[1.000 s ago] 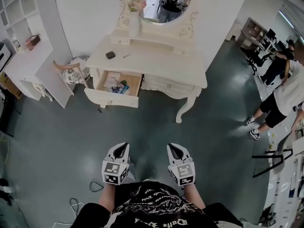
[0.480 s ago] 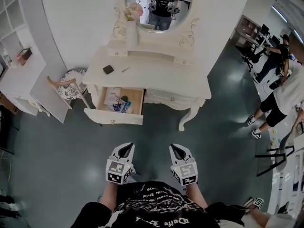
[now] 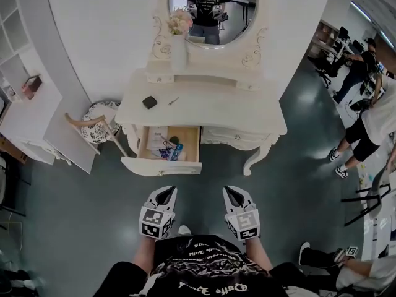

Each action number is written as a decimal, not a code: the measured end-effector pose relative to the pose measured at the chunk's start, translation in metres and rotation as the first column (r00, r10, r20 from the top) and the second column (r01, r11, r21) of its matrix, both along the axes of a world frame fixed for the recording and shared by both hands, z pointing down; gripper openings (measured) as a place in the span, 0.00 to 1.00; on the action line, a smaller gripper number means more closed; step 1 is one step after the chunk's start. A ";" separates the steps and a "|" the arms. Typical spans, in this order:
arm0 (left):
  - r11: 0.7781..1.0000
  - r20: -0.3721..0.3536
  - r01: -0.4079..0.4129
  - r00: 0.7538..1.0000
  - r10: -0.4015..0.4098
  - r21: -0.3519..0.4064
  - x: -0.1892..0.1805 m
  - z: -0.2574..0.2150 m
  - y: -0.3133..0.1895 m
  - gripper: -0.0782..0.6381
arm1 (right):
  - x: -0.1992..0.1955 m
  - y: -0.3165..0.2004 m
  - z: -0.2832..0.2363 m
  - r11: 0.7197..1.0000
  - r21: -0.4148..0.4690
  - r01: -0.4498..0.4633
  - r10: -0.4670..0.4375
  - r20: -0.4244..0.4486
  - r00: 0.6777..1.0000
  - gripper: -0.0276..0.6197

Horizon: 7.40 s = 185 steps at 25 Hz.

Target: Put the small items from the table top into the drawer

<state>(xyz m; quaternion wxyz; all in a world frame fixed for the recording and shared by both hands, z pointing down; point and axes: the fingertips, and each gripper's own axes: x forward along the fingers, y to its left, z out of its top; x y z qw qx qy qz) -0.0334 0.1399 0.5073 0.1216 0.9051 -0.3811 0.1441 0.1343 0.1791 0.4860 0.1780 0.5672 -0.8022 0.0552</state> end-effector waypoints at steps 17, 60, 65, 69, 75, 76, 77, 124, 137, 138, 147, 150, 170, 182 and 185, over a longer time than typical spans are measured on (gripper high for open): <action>1.000 -0.025 -0.026 0.999 0.025 -0.014 -0.010 0.000 -0.029 0.13 | -0.023 -0.019 0.002 1.000 -0.031 -0.003 0.004 0.054 0.999 0.06; 0.937 -0.007 0.344 0.938 -0.345 -0.061 0.049 0.007 -0.207 0.13 | 0.020 -0.265 0.016 0.900 -0.093 0.426 -0.412 0.137 0.901 0.06; 0.920 0.008 0.385 0.923 -0.385 -0.068 0.051 0.007 -0.215 0.13 | 0.021 -0.278 0.021 0.879 -0.114 0.463 -0.446 0.146 0.883 0.06; 0.909 0.019 0.412 0.911 -0.412 -0.066 0.047 0.008 -0.220 0.13 | 0.015 -0.286 0.025 0.856 -0.125 0.502 -0.484 0.145 0.863 0.06; 0.893 0.016 0.445 0.895 -0.445 -0.068 0.036 0.009 -0.223 0.13 | 0.001 -0.296 0.025 0.839 -0.133 0.528 -0.513 0.132 0.848 0.06; 0.893 0.015 0.444 0.896 -0.444 -0.069 0.034 0.010 -0.224 0.13 | -0.001 -0.299 0.025 0.840 -0.132 0.526 -0.511 0.130 0.849 0.06; 0.894 0.013 0.443 0.897 -0.443 -0.070 0.031 0.010 -0.226 0.13 | -0.003 -0.302 0.024 0.843 -0.130 0.522 -0.508 0.128 0.852 0.06; 0.915 0.046 0.368 0.930 -0.366 -0.168 -0.119 0.029 -0.296 0.13 | -0.126 -0.480 0.053 0.954 -0.291 0.068 -0.014 0.182 0.983 0.32; 0.922 0.088 0.335 0.942 -0.324 -0.192 -0.151 0.040 -0.312 0.13 | -0.131 -0.499 0.090 0.899 -0.423 -0.110 0.194 0.160 0.968 0.32; 0.922 0.088 0.334 0.942 -0.323 -0.194 -0.154 0.040 -0.312 0.13 | -0.132 -0.500 0.092 0.893 -0.433 -0.123 0.210 0.158 0.965 0.32; 0.910 0.092 0.358 0.934 -0.346 -0.210 -0.176 0.047 -0.311 0.13 | -0.125 -0.510 0.109 0.839 -0.495 -0.225 0.333 0.140 0.933 0.32; 0.904 0.096 0.368 0.930 -0.355 -0.216 -0.182 0.049 -0.311 0.13 | -0.123 -0.512 0.113 0.825 -0.509 -0.246 0.355 0.127 0.926 0.30; 0.903 0.079 0.372 0.928 -0.363 -0.217 -0.178 0.049 -0.317 0.13 | -0.113 -0.509 0.110 0.817 -0.515 -0.259 0.330 0.050 0.943 0.13; 0.902 0.067 0.377 0.926 -0.372 -0.209 -0.150 0.046 -0.306 0.13 | -0.108 -0.480 0.087 0.888 -0.446 -0.108 0.155 0.070 0.985 0.13; 0.907 0.054 0.371 0.928 -0.368 -0.202 -0.137 0.043 -0.304 0.13 | -0.105 -0.468 0.078 0.907 -0.416 -0.063 0.093 0.053 0.994 0.13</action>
